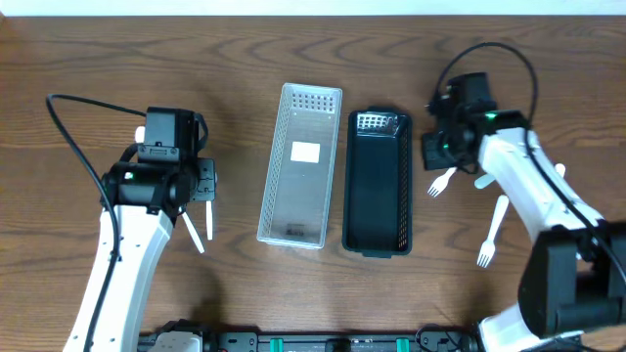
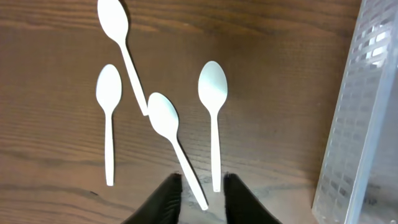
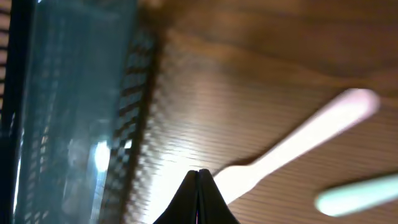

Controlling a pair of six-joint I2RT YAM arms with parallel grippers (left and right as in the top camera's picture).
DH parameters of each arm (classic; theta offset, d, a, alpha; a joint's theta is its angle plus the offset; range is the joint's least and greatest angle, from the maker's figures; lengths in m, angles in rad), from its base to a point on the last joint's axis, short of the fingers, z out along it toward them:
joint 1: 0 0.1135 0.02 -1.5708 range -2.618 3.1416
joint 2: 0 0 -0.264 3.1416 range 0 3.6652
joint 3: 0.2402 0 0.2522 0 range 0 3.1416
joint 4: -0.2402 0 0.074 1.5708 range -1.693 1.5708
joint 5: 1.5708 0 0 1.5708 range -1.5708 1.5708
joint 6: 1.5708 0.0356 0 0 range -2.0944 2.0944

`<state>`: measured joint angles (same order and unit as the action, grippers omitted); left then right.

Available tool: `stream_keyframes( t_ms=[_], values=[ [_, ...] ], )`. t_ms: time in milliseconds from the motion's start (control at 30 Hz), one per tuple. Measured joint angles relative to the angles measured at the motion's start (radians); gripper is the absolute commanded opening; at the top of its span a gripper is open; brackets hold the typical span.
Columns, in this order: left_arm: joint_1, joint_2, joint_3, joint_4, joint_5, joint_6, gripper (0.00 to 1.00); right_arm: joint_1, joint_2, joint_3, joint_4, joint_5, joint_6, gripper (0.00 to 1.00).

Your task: Pack container

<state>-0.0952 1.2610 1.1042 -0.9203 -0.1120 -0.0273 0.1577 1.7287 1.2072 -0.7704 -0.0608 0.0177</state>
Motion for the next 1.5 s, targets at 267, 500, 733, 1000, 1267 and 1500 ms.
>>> stream_keyframes(
  t_ms=[267,500,733,1000,1267,1500],
  values=[
    [0.0,0.016,0.0,0.0,0.0,0.001,0.21,0.105,0.053,0.0,0.002,-0.012,0.008,0.05],
    [0.0,0.016,0.0,0.0,0.0,0.001,0.21,0.121,0.054,0.0,0.071,-0.069,0.032,0.08],
    [0.0,0.016,0.0,-0.006,0.0,0.002,0.26,0.122,0.054,0.0,0.13,-0.1,0.091,0.14],
    [0.0,0.016,0.0,-0.015,0.0,0.002,0.47,0.122,0.054,0.0,0.115,-0.072,0.131,0.18],
    [0.0,0.016,0.0,-0.015,0.0,0.001,0.56,0.093,0.037,0.056,0.028,0.054,0.193,0.68],
    [0.0,0.016,0.0,-0.015,0.0,0.001,0.57,0.027,-0.15,0.126,0.004,0.12,0.303,0.95]
  ],
)
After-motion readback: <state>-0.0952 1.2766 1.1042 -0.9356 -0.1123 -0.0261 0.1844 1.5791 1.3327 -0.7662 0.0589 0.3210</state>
